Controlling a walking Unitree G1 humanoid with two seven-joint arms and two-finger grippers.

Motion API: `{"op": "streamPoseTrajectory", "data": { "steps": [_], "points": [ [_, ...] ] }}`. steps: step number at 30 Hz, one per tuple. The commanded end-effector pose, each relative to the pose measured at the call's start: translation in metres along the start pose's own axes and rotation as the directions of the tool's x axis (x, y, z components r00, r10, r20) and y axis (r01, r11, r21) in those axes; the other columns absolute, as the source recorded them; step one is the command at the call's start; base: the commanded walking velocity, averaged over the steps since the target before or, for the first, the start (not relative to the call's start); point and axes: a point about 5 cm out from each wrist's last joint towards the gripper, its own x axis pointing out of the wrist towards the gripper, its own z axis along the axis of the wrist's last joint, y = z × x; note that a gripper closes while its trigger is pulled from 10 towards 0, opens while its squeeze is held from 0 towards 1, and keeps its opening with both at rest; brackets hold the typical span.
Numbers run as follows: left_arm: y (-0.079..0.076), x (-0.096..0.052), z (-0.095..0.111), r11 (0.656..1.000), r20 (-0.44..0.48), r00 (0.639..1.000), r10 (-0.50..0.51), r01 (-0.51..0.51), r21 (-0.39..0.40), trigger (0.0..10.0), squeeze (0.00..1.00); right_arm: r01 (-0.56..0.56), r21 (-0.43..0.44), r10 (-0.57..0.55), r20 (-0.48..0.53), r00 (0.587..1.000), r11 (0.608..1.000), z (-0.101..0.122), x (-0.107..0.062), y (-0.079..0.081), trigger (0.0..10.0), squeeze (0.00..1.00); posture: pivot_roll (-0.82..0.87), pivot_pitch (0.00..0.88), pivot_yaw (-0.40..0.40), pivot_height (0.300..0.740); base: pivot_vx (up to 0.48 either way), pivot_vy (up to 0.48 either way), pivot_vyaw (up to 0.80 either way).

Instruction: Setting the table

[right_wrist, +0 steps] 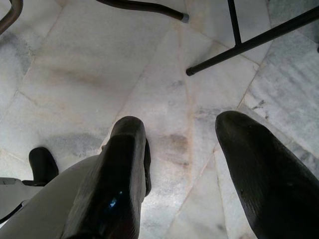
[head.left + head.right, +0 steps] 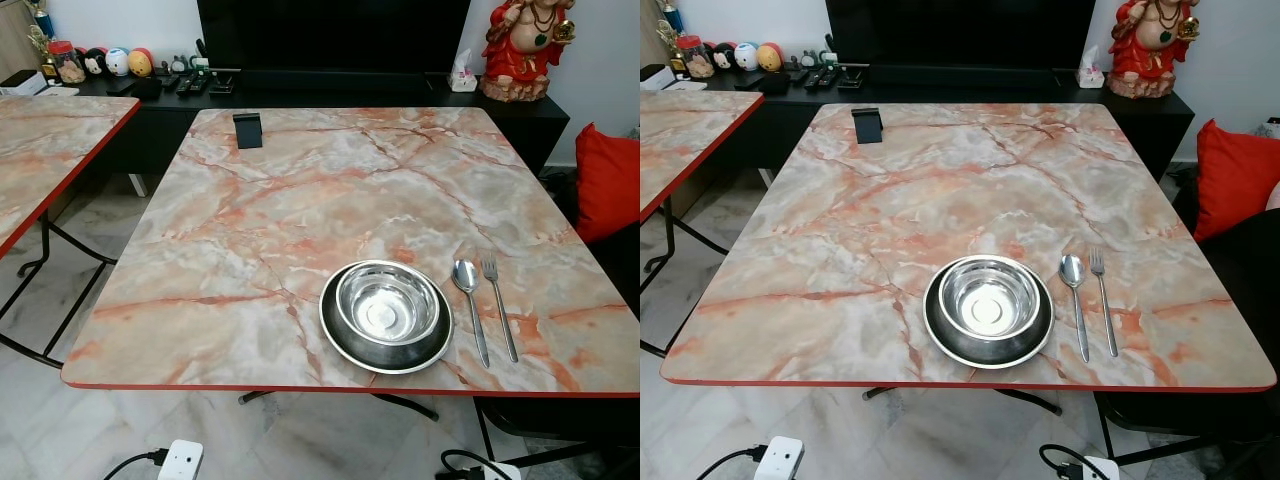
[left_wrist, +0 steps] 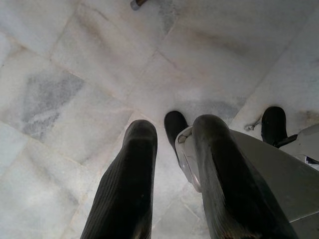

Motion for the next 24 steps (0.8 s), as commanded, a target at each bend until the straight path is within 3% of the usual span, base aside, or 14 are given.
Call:
{"op": "streamPoseTrajectory", "data": {
  "steps": [1, 12, 16, 24],
  "points": [
    [-0.019, 0.015, 0.071, 0.999, 0.128, 0.991, -0.024, 0.027, -0.022, 10.0, 0.00, 0.035, 0.171, -0.047, 0.066, 0.997, 0.985, 0.038, 0.010, 0.018, 10.0, 0.00, -0.05, 0.000, 0.009, 0.740, 0.000, 0.000, 0.00],
    [-0.019, 0.015, 0.071, 0.999, 0.128, 0.991, -0.024, 0.027, -0.022, 10.0, 0.00, 0.035, 0.171, -0.047, 0.066, 0.997, 0.985, 0.038, 0.010, 0.018, 10.0, 0.00, -0.05, 0.000, 0.009, 0.740, 0.000, 0.000, 0.00],
    [-0.018, 0.015, 0.064, 0.999, 0.097, 0.995, -0.011, 0.014, -0.038, 10.0, 0.00, 0.018, 0.168, -0.032, 0.084, 0.996, 0.986, 0.046, 0.011, 0.018, 10.0, 0.00, -0.04, 0.000, 0.003, 0.740, 0.000, 0.000, 0.00],
    [-0.020, 0.016, 0.073, 0.998, 0.110, 0.994, -0.007, 0.013, -0.054, 10.0, 0.00, 0.007, 0.166, -0.024, 0.104, 0.994, 0.986, 0.059, 0.013, 0.021, 10.0, 0.00, -0.02, 0.000, -0.012, 0.740, 0.000, 0.000, 0.00]
  ]
}}
